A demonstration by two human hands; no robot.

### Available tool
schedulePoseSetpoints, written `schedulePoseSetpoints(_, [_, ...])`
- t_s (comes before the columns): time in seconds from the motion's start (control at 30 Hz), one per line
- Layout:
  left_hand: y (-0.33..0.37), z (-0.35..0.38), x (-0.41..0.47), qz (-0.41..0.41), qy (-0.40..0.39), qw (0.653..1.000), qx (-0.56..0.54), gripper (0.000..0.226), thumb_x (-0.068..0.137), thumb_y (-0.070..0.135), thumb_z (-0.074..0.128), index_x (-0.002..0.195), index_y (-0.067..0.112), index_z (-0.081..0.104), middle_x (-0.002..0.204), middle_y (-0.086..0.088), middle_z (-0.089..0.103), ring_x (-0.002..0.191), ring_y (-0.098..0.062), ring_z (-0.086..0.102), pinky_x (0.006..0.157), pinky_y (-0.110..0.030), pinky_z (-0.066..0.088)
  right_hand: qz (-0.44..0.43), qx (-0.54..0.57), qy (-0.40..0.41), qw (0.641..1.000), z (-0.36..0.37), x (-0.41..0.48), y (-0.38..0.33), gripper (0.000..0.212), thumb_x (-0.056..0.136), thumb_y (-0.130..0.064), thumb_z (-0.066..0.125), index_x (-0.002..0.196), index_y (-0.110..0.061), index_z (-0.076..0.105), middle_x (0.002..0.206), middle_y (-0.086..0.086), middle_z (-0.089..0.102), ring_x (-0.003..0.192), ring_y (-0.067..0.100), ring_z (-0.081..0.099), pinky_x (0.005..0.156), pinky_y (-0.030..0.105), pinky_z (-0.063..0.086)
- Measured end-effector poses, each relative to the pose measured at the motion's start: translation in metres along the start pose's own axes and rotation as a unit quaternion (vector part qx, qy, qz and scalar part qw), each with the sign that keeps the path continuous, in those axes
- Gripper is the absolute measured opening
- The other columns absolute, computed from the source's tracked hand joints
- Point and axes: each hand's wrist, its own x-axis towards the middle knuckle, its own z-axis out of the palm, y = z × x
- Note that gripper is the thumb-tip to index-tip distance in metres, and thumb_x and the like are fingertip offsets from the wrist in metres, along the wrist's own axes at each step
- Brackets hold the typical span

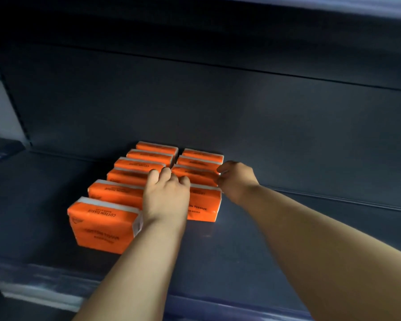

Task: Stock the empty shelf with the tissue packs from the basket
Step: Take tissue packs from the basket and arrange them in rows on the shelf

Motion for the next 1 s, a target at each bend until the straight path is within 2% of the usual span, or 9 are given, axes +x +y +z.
schedulePoseSetpoints(0.23, [0.001,0.01,0.007,0.002,0.02,1.0,-0.011,0.036,0.094,0.015,0.033,0.126,0.018,0.048,0.126,-0.002,0.055,0.131,-0.024,0.032,0.103,-0.037,0.021,-0.003,-0.002,-0.006,1.0,-0.002,0.003,0.0,0.03,0.09,-0.012,0.049,0.118,-0.019,0.06,0.107,0.004,0.063,0.072,0.014,0.057,0.06,0.017,0.042])
schedulePoseSetpoints(0.33, [0.001,0.013,0.008,-0.005,0.024,1.0,-0.017,0.041,0.093,0.014,0.033,0.132,0.019,0.044,0.129,-0.001,0.053,0.132,-0.023,0.031,0.104,-0.036,0.019,-0.013,-0.01,-0.012,1.0,-0.001,0.003,0.001,0.03,0.09,-0.01,0.046,0.114,-0.02,0.062,0.103,0.001,0.061,0.073,0.013,0.055,0.064,0.019,0.042])
schedulePoseSetpoints(0.4, [0.002,0.015,0.008,-0.01,0.023,0.999,-0.023,0.043,0.094,0.012,0.031,0.135,0.019,0.04,0.132,-0.001,0.051,0.133,-0.022,0.029,0.105,-0.036,0.018,-0.016,-0.011,-0.014,1.0,0.001,0.003,0.002,0.032,0.09,-0.01,0.045,0.115,-0.02,0.061,0.099,0.0,0.059,0.069,0.009,0.053,0.062,0.017,0.041])
schedulePoseSetpoints(0.5, [0.002,0.016,0.008,-0.011,0.012,1.0,-0.024,0.046,0.095,0.012,0.031,0.14,0.018,0.033,0.138,-0.003,0.045,0.136,-0.022,0.026,0.109,-0.036,0.015,-0.02,-0.014,-0.003,1.0,0.003,0.002,0.006,0.032,0.09,-0.013,0.045,0.119,-0.02,0.058,0.105,0.0,0.06,0.071,0.009,0.05,0.066,0.017,0.039])
schedulePoseSetpoints(0.6, [0.001,0.014,0.007,-0.005,-0.002,1.0,-0.017,0.052,0.093,0.014,0.04,0.143,0.017,0.027,0.143,-0.004,0.04,0.139,-0.023,0.022,0.111,-0.037,0.013,-0.018,-0.027,0.006,0.999,0.005,0.002,0.01,0.034,0.091,-0.018,0.047,0.123,-0.022,0.054,0.109,0.0,0.061,0.07,0.01,0.049,0.056,0.014,0.035])
schedulePoseSetpoints(0.67, [0.0,0.012,0.006,-0.002,0.002,1.0,-0.014,0.05,0.095,0.014,0.034,0.144,0.018,0.026,0.145,-0.004,0.038,0.14,-0.023,0.02,0.111,-0.037,0.012,-0.013,-0.018,0.011,1.0,0.006,0.002,0.01,0.034,0.091,-0.02,0.048,0.124,-0.021,0.052,0.1,0.001,0.059,0.067,0.01,0.05,0.049,0.014,0.034])
schedulePoseSetpoints(0.83, [0.002,0.002,0.001,0.022,0.016,0.999,-0.019,0.049,0.097,0.014,0.026,0.145,0.02,0.025,0.146,-0.004,0.036,0.14,-0.023,0.02,0.111,-0.038,0.013,-0.016,-0.039,0.013,0.999,0.002,-0.006,0.006,0.035,0.091,-0.024,0.048,0.125,-0.022,0.051,0.095,0.001,0.061,0.071,0.017,0.057,0.062,0.021,0.043])
schedulePoseSetpoints(1.0, [0.01,-0.015,-0.011,0.058,0.017,0.998,-0.029,0.046,0.096,0.015,0.033,0.141,0.018,0.03,0.143,-0.005,0.038,0.137,-0.024,0.023,0.11,-0.037,0.015,-0.047,-0.096,-0.005,0.994,-0.015,-0.029,-0.002,0.036,0.091,-0.025,0.046,0.127,-0.024,0.048,0.098,0.005,0.064,0.074,0.022,0.059,0.067,0.027,0.051])
